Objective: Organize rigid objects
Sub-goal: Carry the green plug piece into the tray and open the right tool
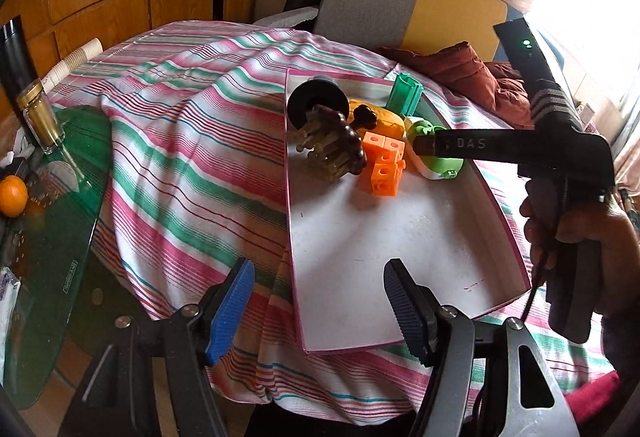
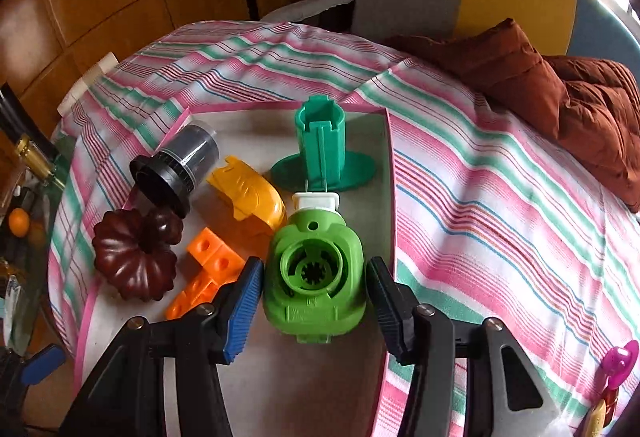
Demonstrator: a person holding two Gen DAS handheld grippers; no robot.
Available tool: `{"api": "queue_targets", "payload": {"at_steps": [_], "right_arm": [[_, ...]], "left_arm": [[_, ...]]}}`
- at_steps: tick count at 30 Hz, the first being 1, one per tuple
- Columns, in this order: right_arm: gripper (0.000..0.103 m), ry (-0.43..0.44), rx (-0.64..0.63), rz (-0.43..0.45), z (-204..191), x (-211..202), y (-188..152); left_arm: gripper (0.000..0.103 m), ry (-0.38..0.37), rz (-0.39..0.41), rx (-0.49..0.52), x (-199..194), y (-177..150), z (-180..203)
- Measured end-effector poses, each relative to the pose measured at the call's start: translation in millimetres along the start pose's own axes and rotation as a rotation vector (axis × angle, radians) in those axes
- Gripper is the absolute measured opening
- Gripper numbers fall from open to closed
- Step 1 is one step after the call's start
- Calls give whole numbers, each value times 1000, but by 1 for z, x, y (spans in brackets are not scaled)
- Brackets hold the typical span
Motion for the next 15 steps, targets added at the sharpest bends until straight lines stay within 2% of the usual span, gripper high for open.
{"api": "queue_targets", "payload": {"at_steps": [8, 15], "right_arm": [[54, 35, 18, 49, 1, -28, -14], [54, 29, 16, 89, 8, -56, -34]], "left_arm": [[68, 5, 17, 18, -8, 2, 5], [68, 7, 38, 48, -17, 1, 14]]}}
Point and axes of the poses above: each gripper's, at about its wrist camera, not at the fingertips, and x roughly the way its jaws point, z to its right, y to its top, the point moved 9 cm from there along x, roughly the way its jaws point, and after that the axes turned 5 degrees about -z, right-handed, at the moved point
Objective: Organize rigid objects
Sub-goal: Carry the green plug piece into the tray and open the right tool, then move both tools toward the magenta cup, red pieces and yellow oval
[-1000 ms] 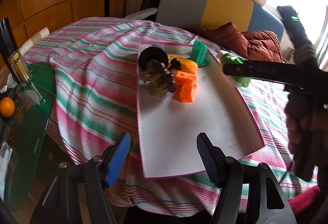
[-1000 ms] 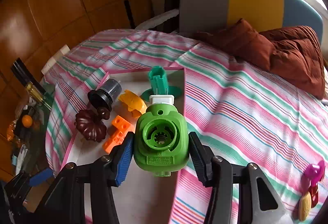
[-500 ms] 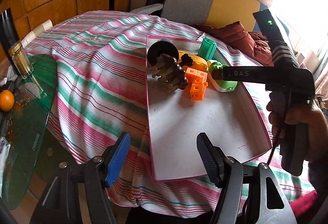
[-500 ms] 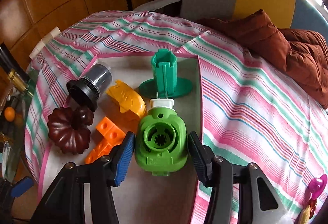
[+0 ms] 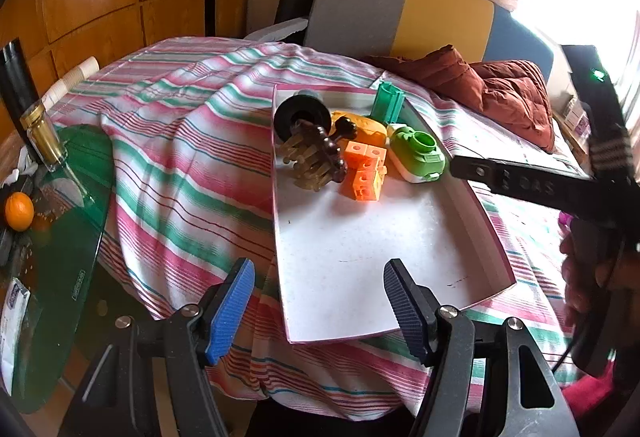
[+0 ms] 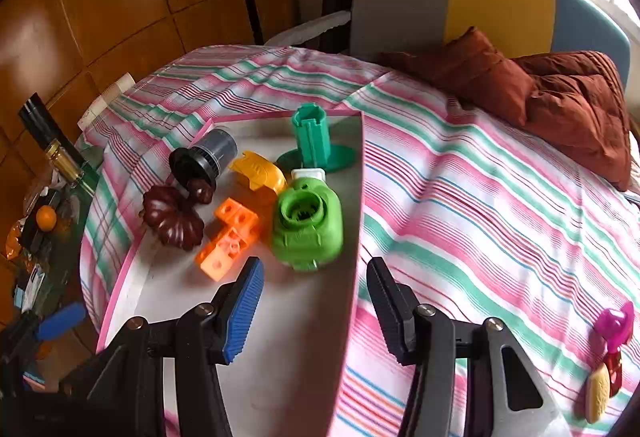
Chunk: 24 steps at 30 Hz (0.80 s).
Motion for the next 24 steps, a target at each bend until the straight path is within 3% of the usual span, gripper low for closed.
{"api": "queue_targets", "payload": {"at_steps": [15, 24], "right_arm": [[54, -50, 60, 58, 50, -53, -34], [54, -123, 157, 72, 115, -76, -51]], "left_arm": [[68, -5, 15, 65, -8, -1, 20], [68, -13, 19, 111, -11, 0, 36]]}}
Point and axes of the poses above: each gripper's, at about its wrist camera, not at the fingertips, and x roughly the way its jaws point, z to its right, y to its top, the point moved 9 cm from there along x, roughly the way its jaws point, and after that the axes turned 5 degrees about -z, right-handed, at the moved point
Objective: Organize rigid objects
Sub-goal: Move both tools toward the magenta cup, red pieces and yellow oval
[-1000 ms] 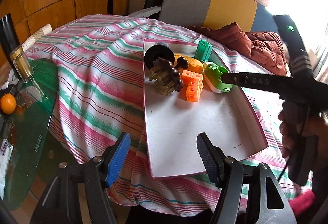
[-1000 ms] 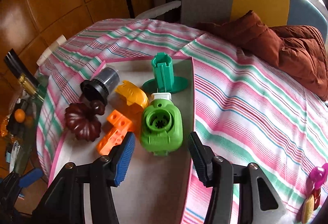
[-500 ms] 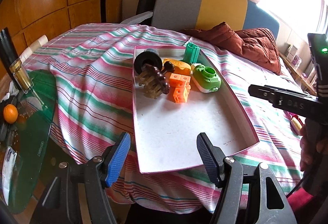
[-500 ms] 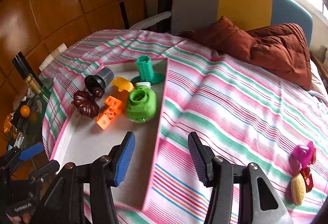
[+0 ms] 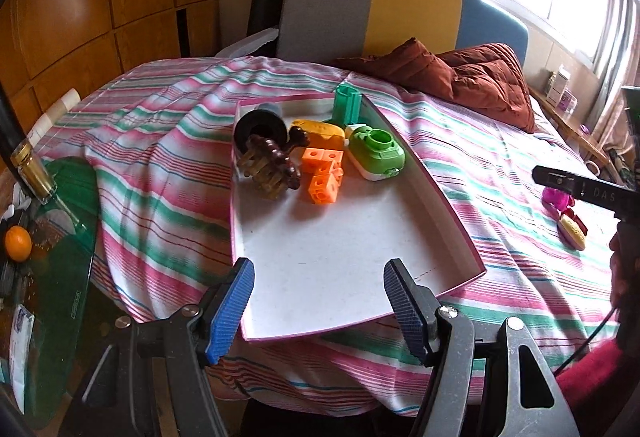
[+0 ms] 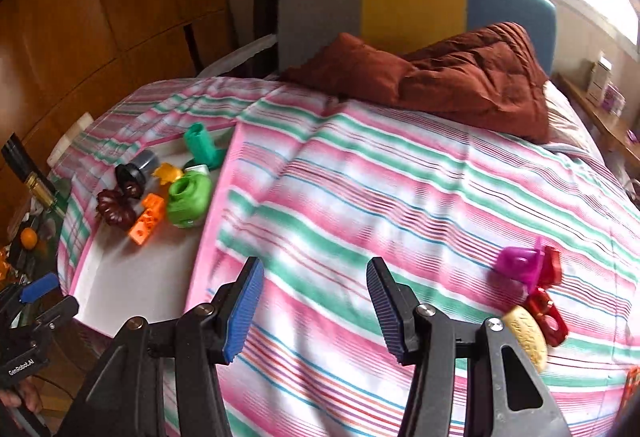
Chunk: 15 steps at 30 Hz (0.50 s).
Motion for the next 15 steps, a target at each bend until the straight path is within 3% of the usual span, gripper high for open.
{"api": "queue_targets", "payload": {"at_steps": [9, 15], "right_arm": [[54, -139, 161, 32, 107, -22, -4], [54, -237, 369, 54, 185, -26, -22]], "left_arm": [[68, -16, -4, 64, 1, 5, 25], [68, -32, -7, 135, 4, 12, 55]]}}
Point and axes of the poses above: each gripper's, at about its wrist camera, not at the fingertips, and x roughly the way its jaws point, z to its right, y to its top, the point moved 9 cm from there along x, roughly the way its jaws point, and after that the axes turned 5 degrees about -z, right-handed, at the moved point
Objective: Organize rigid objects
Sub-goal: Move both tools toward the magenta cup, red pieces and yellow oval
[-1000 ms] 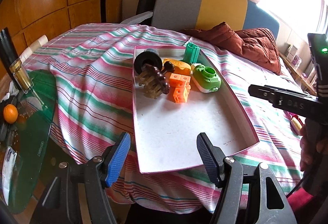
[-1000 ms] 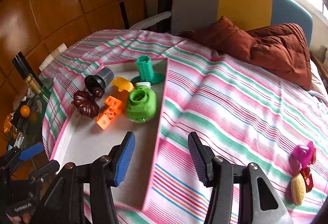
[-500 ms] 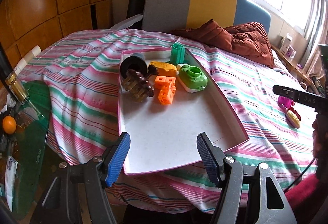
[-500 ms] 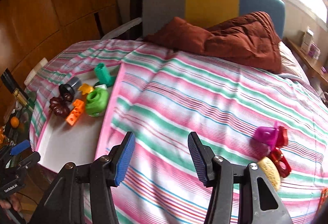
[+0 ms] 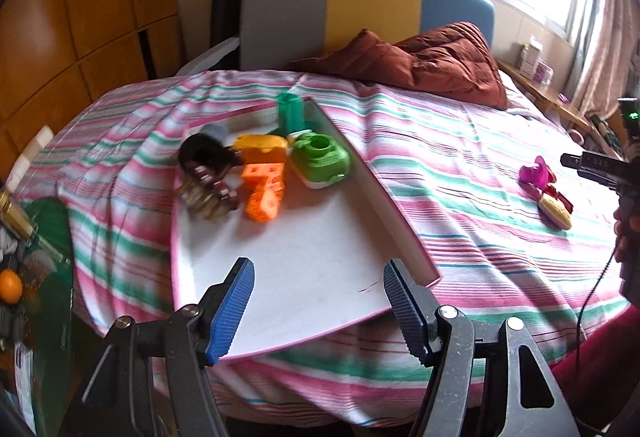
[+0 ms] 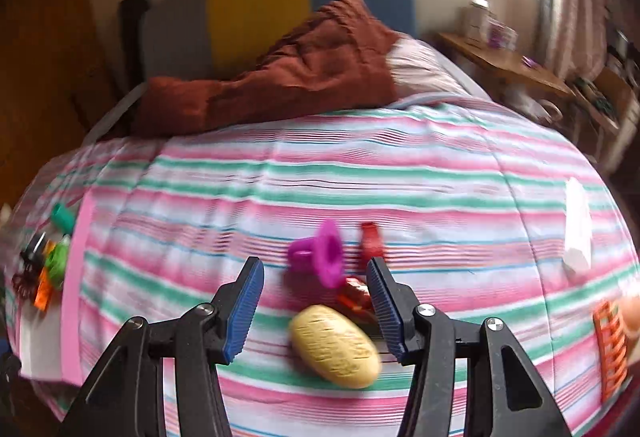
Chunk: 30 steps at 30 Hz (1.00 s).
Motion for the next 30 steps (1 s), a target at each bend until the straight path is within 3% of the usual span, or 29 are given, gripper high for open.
{"api": "queue_targets", "payload": {"at_steps": [3, 9, 19, 30], "right_arm": [[54, 15, 134, -1, 23, 0, 5], [54, 35, 232, 21, 40, -11, 7], [54, 60, 306, 1, 53, -9, 6], [54, 27, 381, -15, 74, -9, 0]], "left_arm": [[68, -14, -6, 30, 5, 5, 16], [68, -34, -13, 105, 16, 15, 50], [68, -69, -29, 197, 32, 26, 99], [68, -110, -51, 243, 49, 34, 133]]}}
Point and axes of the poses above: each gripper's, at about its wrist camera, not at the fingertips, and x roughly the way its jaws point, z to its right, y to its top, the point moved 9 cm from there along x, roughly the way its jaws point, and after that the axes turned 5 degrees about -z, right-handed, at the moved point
